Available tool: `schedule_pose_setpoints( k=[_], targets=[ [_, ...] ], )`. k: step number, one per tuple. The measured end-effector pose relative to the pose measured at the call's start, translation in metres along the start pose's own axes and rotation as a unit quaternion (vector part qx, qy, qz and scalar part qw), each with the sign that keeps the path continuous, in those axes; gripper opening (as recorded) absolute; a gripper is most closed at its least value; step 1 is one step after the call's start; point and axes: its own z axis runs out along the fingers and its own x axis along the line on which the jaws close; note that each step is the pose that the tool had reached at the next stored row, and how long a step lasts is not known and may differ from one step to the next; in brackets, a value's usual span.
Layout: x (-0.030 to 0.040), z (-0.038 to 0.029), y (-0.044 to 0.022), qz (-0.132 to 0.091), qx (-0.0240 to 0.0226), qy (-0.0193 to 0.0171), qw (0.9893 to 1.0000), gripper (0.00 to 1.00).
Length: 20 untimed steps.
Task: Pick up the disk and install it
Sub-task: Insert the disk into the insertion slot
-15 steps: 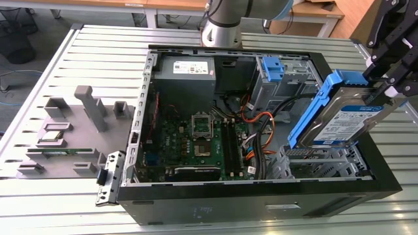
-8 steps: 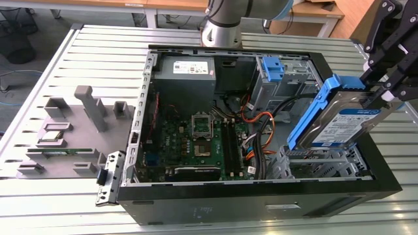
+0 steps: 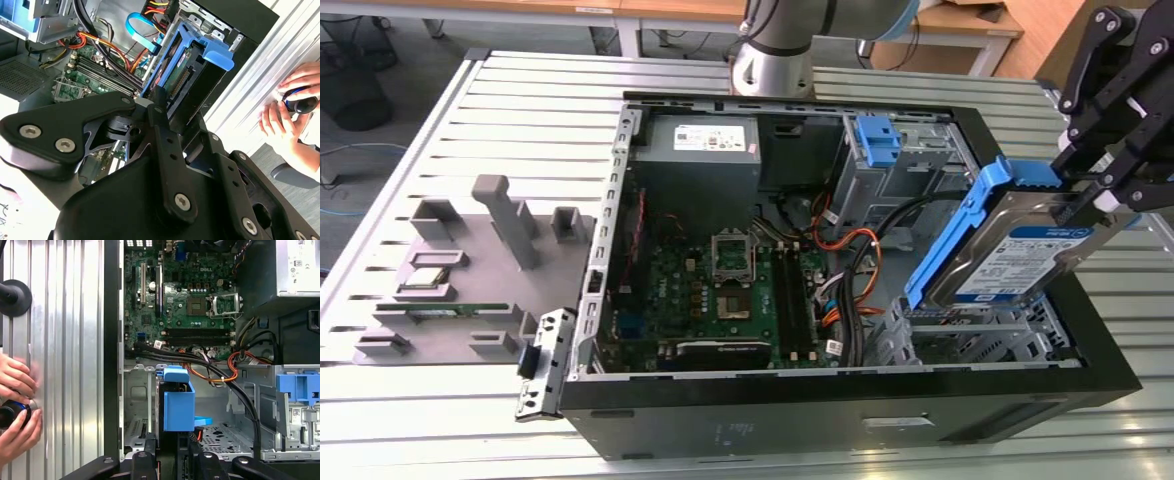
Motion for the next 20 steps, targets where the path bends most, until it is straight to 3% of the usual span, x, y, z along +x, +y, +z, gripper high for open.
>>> schedule_pose_setpoints(
  k=[20],
  targets=[
    [0.0004, 0.0040, -0.0002, 0.000, 0.0000, -0.0001, 1.0000, 0.35]
  ],
)
